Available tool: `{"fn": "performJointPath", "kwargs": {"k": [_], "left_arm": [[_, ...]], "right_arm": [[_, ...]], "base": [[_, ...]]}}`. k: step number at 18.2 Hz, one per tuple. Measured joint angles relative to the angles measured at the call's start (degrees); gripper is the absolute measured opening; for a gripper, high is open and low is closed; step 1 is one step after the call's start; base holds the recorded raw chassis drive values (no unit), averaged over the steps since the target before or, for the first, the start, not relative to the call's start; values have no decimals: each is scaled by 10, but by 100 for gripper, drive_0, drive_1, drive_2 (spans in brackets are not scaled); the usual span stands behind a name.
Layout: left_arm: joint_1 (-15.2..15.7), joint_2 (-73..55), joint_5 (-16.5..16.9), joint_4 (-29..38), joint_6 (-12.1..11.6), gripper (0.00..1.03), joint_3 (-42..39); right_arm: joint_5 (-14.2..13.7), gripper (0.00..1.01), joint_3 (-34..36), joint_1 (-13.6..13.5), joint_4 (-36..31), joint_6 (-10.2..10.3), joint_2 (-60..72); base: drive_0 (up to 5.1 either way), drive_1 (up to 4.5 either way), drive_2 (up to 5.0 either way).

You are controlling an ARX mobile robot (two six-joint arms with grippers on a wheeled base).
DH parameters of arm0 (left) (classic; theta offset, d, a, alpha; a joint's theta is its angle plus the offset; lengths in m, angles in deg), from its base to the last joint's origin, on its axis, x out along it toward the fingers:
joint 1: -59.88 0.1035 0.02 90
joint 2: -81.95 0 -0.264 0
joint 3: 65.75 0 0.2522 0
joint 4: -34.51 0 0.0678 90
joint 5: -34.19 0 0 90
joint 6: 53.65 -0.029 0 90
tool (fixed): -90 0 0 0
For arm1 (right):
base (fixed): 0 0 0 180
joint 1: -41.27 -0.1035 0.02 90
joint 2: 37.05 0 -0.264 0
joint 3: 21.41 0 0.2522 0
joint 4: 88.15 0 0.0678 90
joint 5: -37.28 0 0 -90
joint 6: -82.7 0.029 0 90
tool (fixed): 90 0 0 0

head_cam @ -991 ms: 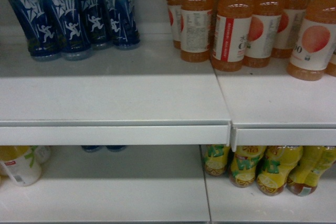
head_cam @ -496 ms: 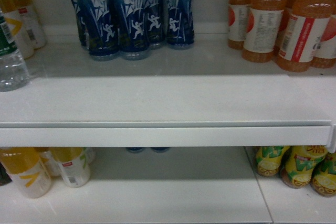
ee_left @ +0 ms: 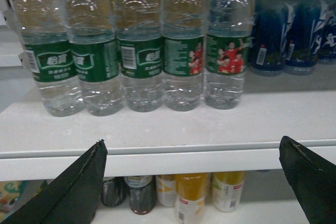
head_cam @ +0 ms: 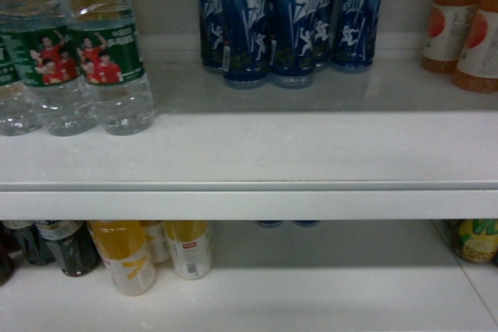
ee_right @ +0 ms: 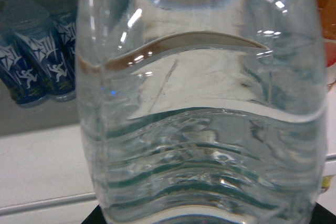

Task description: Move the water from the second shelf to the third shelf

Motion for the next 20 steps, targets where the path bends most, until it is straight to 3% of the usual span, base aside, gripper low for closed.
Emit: {"fn": "performJointPath", "kwargs": {"k": [20], "left_arm": [[0, 0, 0, 0, 0, 98, 0]], "right_arm": [[0, 43, 0, 0, 0, 0, 1]], "base": [[-488, 226, 226]]}}
